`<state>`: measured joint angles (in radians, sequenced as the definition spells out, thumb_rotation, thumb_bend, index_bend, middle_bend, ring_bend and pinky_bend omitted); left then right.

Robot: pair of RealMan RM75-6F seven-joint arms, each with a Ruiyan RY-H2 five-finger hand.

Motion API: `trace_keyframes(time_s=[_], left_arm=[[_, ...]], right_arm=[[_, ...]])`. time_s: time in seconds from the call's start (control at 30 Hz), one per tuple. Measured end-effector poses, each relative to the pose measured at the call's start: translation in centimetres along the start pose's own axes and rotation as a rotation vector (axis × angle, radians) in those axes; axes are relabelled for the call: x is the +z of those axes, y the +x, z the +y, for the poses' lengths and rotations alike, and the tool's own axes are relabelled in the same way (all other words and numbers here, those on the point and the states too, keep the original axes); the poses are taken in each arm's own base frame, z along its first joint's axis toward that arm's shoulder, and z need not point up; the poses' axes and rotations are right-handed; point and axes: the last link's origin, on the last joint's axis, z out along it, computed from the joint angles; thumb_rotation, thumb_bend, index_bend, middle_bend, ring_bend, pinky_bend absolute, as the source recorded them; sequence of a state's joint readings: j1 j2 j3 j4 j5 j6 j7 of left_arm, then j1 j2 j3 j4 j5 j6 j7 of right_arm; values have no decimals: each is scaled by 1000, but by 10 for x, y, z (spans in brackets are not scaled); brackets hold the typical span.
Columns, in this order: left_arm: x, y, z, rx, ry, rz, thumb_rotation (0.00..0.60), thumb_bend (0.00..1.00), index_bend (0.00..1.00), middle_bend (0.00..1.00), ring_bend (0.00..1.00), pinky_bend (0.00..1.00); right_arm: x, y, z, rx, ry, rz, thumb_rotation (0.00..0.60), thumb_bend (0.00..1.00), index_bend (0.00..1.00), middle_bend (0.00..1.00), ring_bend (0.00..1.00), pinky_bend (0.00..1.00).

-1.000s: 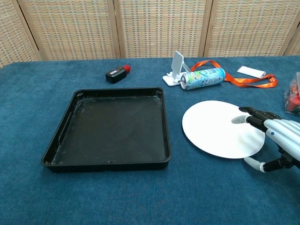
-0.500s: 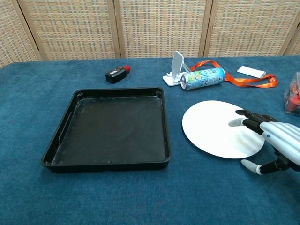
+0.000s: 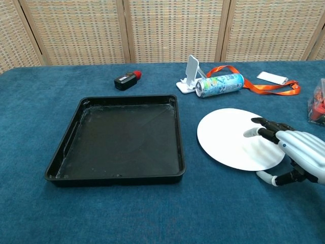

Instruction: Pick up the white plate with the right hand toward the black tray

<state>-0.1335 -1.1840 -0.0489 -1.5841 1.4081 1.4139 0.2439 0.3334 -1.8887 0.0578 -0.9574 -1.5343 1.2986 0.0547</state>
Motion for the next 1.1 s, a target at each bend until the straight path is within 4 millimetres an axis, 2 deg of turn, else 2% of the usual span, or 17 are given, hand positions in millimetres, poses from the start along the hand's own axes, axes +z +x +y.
trace_keyframes(time_s=[0.27,0.37,0.43,0.53,0.6,0.77,1.1], left_arm=[[1,-2,-1,-1,3,-8,600,0,0,0,0,0],[2,-2,-1,-3,5,-6,600,0,0,0,0,0],[2,-2,-1,-3,6,-6,600,0,0,0,0,0],[2,-3,-1,-4,5,-7,600,0,0,0,0,0],[2,-3,0,-4,2,-5,600,0,0,0,0,0],[1,-2,1,-6,-1,0,600,0,0,0,0,0],[0,-1,1,-11,-3,2,600,0,0,0,0,0]], right_arm=[[17,-5,0,8,-3,23,600,520,310,5,0,78],[22,-6,-1,16,-2,40,600,520,420,59,0,124],[24,-5,-1,24,0,58,600,518,531,135,11,170],[25,-2,-2,41,11,104,600,516,634,226,62,220],[25,1,-3,49,24,143,600,517,668,259,82,237],[26,7,-6,65,57,208,600,526,686,276,94,240],[23,8,-3,53,54,203,600,590,696,276,95,239]])
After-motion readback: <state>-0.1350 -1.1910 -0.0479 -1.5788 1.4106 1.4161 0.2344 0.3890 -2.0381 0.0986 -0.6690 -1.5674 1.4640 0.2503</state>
